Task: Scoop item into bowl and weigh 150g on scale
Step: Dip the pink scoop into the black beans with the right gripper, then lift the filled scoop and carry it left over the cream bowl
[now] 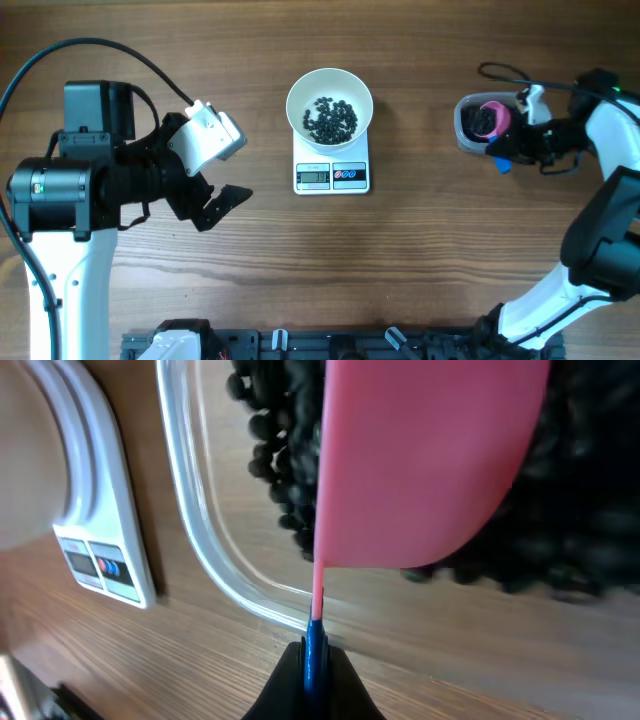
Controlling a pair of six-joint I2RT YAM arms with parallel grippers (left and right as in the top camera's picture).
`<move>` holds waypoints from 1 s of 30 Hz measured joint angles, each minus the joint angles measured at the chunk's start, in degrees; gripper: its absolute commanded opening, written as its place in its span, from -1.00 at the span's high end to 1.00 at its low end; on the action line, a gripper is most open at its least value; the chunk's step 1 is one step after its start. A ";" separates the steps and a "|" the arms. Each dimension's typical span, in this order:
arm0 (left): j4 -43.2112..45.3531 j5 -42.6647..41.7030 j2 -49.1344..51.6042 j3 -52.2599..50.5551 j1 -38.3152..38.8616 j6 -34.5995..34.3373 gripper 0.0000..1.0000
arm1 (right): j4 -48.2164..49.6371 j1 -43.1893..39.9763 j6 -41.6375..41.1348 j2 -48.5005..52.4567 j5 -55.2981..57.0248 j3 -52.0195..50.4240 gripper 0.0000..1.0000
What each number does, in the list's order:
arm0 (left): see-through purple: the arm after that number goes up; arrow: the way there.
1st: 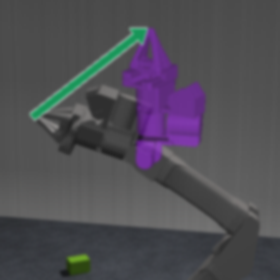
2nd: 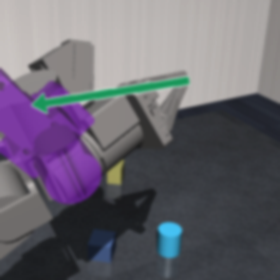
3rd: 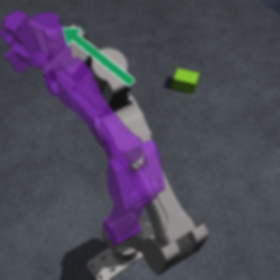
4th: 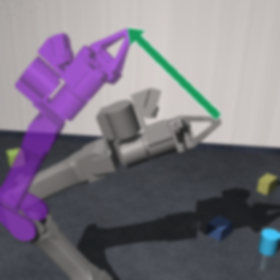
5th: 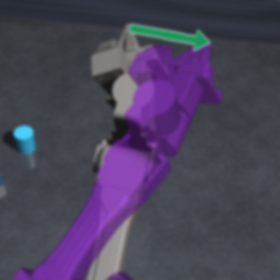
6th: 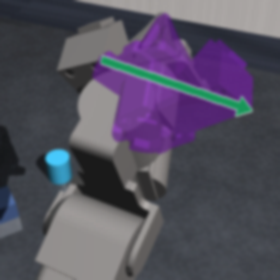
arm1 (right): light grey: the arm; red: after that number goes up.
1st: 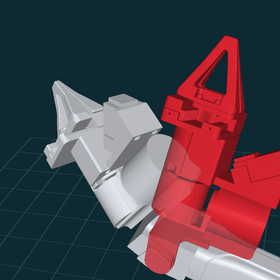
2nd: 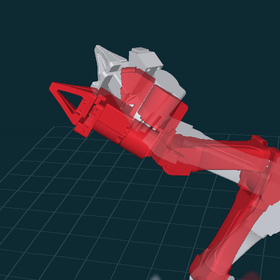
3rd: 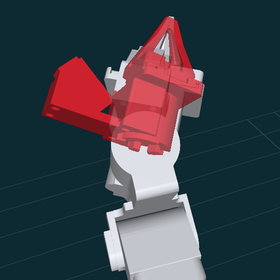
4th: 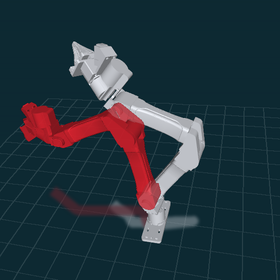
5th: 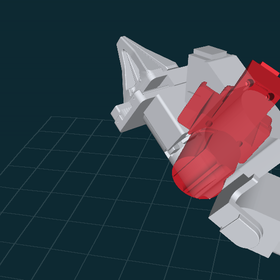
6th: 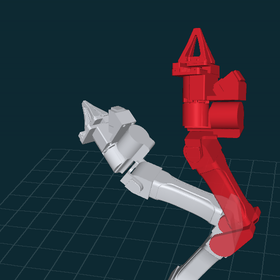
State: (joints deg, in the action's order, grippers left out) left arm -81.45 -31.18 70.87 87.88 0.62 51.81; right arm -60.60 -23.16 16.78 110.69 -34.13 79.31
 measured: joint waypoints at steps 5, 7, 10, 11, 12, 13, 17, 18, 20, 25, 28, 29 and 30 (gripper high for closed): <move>0.00 0.02 0.00 0.00 0.00 0.00 -1.00 | 1.07 -4.04 -0.20 0.02 -4.15 0.02 0.91; 0.00 0.02 0.00 0.00 0.00 0.00 -1.00 | 0.98 -5.33 -0.15 0.11 -6.14 0.02 0.91; 0.00 0.02 0.00 0.00 0.00 0.00 -1.00 | 0.57 -6.93 0.04 0.24 -9.31 0.02 0.91; 0.00 0.02 0.00 0.00 0.00 0.00 -1.00 | 0.37 -7.34 0.07 0.33 -10.14 0.02 0.92; 0.00 0.02 0.00 0.00 0.00 0.00 -1.00 | -0.04 -7.85 0.07 0.44 -11.02 0.02 0.91; 0.00 0.02 0.00 0.00 0.00 0.00 -1.00 | -0.42 -8.20 0.24 0.50 -11.63 0.02 0.91; 0.02 0.02 0.00 0.00 0.00 0.00 -1.00 | -2.93 -9.46 1.75 0.74 -14.43 0.02 0.91; 0.00 0.02 0.00 0.00 0.00 0.00 -1.00 | -3.52 -9.79 2.62 0.74 -15.63 0.02 0.91; 0.00 0.02 0.00 0.00 0.00 0.00 -1.00 | -4.94 -9.79 3.10 0.74 -16.87 0.02 0.91; 0.00 0.02 0.00 0.00 0.00 0.00 -1.00 | -8.09 -9.79 4.00 0.74 -20.39 0.02 0.91; 0.00 0.00 0.00 0.00 0.00 0.00 -1.00 | -9.16 -9.60 4.17 0.74 -23.17 0.02 0.91; 0.00 0.02 0.00 0.00 0.00 0.00 -1.00 | -9.22 -9.51 4.17 0.74 -23.76 0.02 0.91; 0.02 0.02 0.00 0.00 0.00 0.00 -1.00 | -9.25 -9.18 4.17 0.74 -24.52 0.02 0.91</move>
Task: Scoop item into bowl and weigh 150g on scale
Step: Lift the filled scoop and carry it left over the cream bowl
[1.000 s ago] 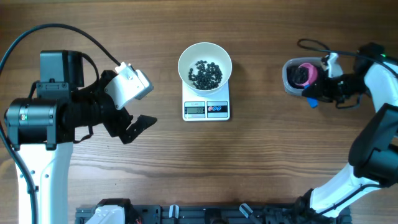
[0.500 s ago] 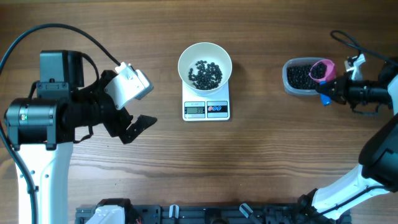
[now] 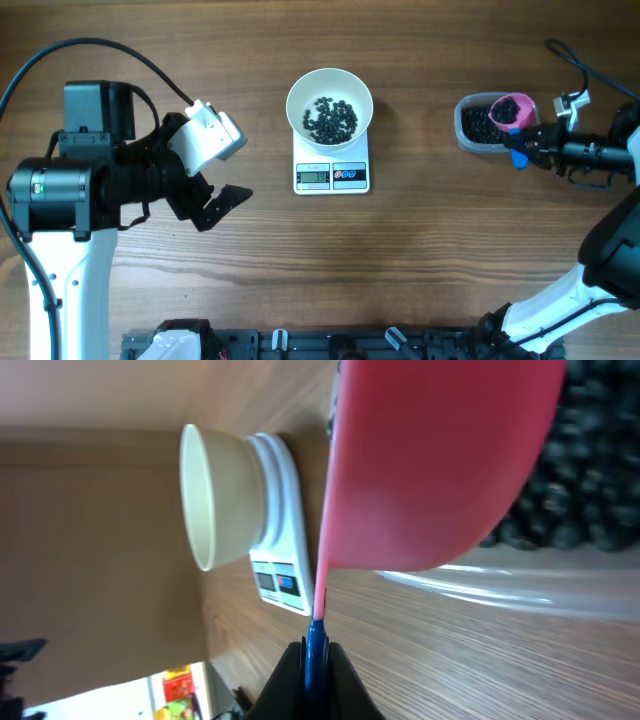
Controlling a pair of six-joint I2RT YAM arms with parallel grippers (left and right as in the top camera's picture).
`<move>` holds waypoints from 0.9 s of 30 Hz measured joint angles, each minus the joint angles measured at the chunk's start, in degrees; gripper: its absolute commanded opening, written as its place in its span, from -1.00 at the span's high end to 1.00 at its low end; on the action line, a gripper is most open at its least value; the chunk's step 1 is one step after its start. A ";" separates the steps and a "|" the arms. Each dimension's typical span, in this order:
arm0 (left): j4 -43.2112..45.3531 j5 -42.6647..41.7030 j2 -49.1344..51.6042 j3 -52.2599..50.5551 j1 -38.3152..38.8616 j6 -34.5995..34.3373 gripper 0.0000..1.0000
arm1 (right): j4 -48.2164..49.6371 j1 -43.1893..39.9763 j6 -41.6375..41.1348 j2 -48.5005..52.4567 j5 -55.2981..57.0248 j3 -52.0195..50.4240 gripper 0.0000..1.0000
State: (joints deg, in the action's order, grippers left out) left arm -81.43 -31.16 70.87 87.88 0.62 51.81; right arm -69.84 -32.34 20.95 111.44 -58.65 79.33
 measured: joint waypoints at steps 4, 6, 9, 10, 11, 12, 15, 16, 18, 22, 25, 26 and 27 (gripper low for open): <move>-0.02 0.00 0.00 0.00 0.00 0.00 -1.00 | 0.00 2.71 -0.02 0.00 -2.47 0.00 0.91; -0.02 0.00 0.00 0.00 0.00 0.00 -1.00 | 0.04 5.01 -0.04 -0.04 -3.17 0.00 0.92; -0.02 0.00 0.00 0.00 0.00 0.00 -1.00 | 1.07 9.38 -0.59 -0.68 -3.78 0.00 0.91; -0.02 0.00 0.00 0.00 0.00 0.00 -1.00 | 1.77 10.71 -1.05 -1.05 -3.91 0.00 0.91; -0.02 0.00 0.00 0.00 0.00 0.00 -1.00 | 2.54 12.04 -1.64 -1.44 -4.09 0.00 0.91; -0.02 0.00 0.00 0.00 0.00 0.00 -1.00 | 3.58 13.90 -2.43 -2.03 -4.33 0.00 0.92; -0.02 -0.02 0.00 0.00 0.00 0.00 -1.00 | 7.80 19.26 -5.35 -3.78 -4.44 0.00 0.91; -0.02 -0.02 0.00 0.00 0.00 0.00 -1.00 | 9.38 20.87 -6.43 -4.26 -4.55 0.00 0.91; -0.04 0.00 0.00 0.00 0.00 0.00 -1.00 | 13.20 24.72 -9.35 -5.38 -4.76 0.00 0.91; -0.02 0.00 0.00 0.00 0.00 0.00 -1.00 | 19.52 30.62 -14.27 -6.84 -4.87 0.00 0.91; -0.02 0.00 0.00 0.00 0.00 0.00 -1.00 | 22.80 34.88 -17.16 -7.43 -4.44 0.00 0.91; -0.02 0.00 0.00 0.00 0.00 0.00 -1.00 | 23.65 36.46 -17.94 -7.52 -3.91 0.00 0.91; -0.02 0.00 0.00 0.00 0.00 0.00 -1.00 | 24.33 37.48 -18.27 -7.52 -3.39 0.00 0.91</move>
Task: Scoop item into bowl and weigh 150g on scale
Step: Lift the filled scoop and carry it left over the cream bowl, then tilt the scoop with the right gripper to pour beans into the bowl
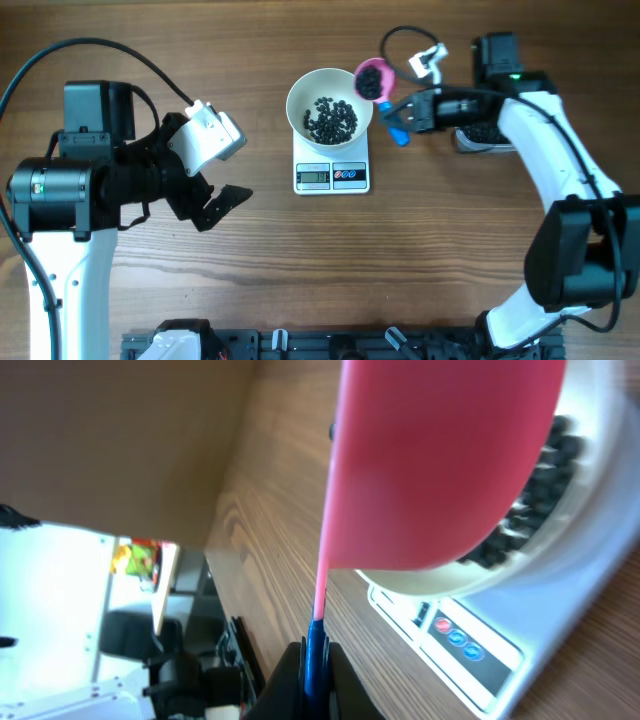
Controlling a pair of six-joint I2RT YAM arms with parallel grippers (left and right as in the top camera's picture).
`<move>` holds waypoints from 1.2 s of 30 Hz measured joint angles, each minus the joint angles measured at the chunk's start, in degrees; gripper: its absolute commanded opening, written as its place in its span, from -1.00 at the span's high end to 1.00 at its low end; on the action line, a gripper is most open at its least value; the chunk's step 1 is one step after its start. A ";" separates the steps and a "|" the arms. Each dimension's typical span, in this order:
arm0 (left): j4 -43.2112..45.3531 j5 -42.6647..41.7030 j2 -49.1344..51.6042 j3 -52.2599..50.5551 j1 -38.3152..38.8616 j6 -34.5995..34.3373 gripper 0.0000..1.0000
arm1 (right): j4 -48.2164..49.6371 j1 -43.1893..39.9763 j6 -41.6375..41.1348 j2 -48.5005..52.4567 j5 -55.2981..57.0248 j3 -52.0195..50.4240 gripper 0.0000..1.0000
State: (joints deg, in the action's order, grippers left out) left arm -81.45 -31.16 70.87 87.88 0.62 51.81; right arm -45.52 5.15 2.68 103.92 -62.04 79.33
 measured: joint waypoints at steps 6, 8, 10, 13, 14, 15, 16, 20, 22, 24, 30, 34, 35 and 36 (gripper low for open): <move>0.00 0.00 0.00 0.00 0.00 0.00 -1.00 | 4.20 6.86 -3.15 0.00 8.50 0.00 0.91; 0.00 0.00 0.00 0.00 0.00 0.00 -1.00 | 5.03 8.79 -4.09 0.00 12.63 0.00 0.91; 0.02 0.00 0.00 0.00 0.00 0.00 -1.00 | 5.53 10.08 -4.66 0.00 17.09 0.00 0.91; 0.00 0.00 0.00 0.00 0.00 0.00 -1.00 | 6.49 11.43 -5.05 0.00 23.91 0.00 0.91; 0.00 0.00 0.00 0.00 0.00 0.00 -1.00 | 7.10 11.91 -5.09 0.00 26.27 0.00 0.91; 0.00 -0.02 0.00 0.00 0.00 0.00 -1.00 | 7.56 12.26 -5.09 0.00 27.71 0.00 0.91; 0.00 0.00 0.00 0.00 0.00 0.00 -1.00 | 8.35 12.74 -5.20 0.00 29.59 0.00 0.92; 0.00 0.00 0.00 0.00 0.00 0.00 -1.00 | 11.78 14.71 -5.40 0.00 34.82 0.00 0.91; 0.00 0.00 0.00 0.00 0.00 0.00 -1.00 | 12.22 15.76 -5.46 0.00 36.65 0.00 0.91; 0.00 0.00 0.00 0.00 0.00 0.00 -1.00 | 12.17 16.59 -5.49 0.00 38.21 0.00 0.91; 0.00 0.00 0.00 0.00 0.00 0.00 -1.00 | 12.07 18.91 -5.49 -0.17 44.22 0.00 0.91; 0.00 0.00 0.00 0.00 0.00 0.00 -1.00 | 11.80 19.19 -5.49 -1.92 47.39 0.00 0.91; 0.00 0.00 0.00 0.00 0.00 0.00 -1.00 | 11.74 19.19 -5.46 -2.67 47.98 0.00 0.92; 0.00 0.00 0.00 0.00 0.00 0.00 -1.00 | 11.69 19.19 -5.46 -3.26 48.33 0.00 0.92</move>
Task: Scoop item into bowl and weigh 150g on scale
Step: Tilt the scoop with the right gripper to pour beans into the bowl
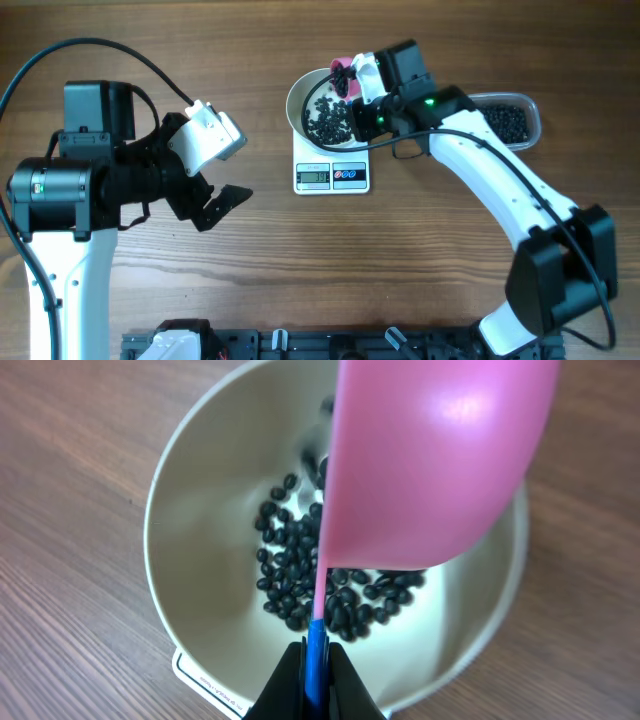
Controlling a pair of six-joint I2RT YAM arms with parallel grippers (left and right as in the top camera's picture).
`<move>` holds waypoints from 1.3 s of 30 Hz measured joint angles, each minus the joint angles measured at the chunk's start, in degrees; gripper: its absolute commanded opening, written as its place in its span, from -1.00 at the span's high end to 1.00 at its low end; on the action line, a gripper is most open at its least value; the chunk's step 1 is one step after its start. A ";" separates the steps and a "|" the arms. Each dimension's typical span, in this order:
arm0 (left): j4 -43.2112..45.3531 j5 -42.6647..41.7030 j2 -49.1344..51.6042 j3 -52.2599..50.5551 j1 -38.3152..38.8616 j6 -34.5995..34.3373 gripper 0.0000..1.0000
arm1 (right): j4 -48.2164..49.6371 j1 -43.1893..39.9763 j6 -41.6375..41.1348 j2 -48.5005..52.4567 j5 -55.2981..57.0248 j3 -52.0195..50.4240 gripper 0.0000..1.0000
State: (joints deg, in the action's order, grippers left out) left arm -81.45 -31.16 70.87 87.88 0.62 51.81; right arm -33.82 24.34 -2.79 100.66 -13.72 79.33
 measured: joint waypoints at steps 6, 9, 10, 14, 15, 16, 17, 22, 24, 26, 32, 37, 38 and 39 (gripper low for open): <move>0.02 0.00 0.00 0.00 0.00 0.00 -1.00 | -2.82 0.00 -0.02 -2.23 1.57 0.00 0.91; 0.00 0.00 0.00 0.00 0.00 0.00 -1.00 | -4.00 0.00 0.24 -2.23 2.91 0.00 0.91; 0.00 0.00 0.00 0.00 0.00 0.00 -1.00 | -4.24 0.00 0.37 -2.23 3.45 0.00 0.91; 0.00 0.00 0.00 0.00 0.00 0.00 -1.00 | -4.74 0.13 1.18 -2.23 5.22 0.00 0.91; 0.00 0.00 0.00 0.00 0.00 0.00 -1.00 | -4.74 0.24 1.40 -2.23 5.46 0.00 0.91; 0.00 0.00 0.00 0.00 0.00 0.00 -1.00 | -4.74 0.50 1.62 -2.23 5.97 0.00 0.91; 0.00 0.00 0.00 0.00 0.00 0.00 -1.00 | -4.76 0.83 2.10 -2.23 6.29 0.00 0.92; 0.00 0.00 0.00 0.00 0.00 0.00 -1.00 | -4.87 3.04 3.98 -2.23 8.55 0.00 0.91; 0.00 0.00 0.00 0.00 0.00 0.00 -1.00 | -5.03 3.61 4.42 -2.23 9.09 0.00 0.91; 0.00 0.00 0.00 0.00 0.00 0.00 -1.00 | -5.77 3.87 4.98 -2.23 10.08 0.00 0.91; 0.00 0.00 0.00 0.00 0.00 0.00 -1.00 | -6.40 3.91 6.12 -2.23 12.55 0.00 0.91; 0.00 0.00 0.00 0.00 0.00 0.00 -1.00 | -6.43 3.91 6.14 -2.23 12.74 0.00 0.91; 0.00 0.00 0.00 0.00 0.00 0.00 -1.00 | -6.43 3.91 6.14 -2.23 12.74 0.00 0.91; 0.00 0.00 0.00 0.00 0.00 0.00 -1.00 | -6.43 3.91 6.14 -2.23 12.74 0.00 0.91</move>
State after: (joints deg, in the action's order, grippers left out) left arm -81.45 -31.16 70.87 87.88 0.62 51.81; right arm -40.25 28.25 3.36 98.43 -0.97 79.33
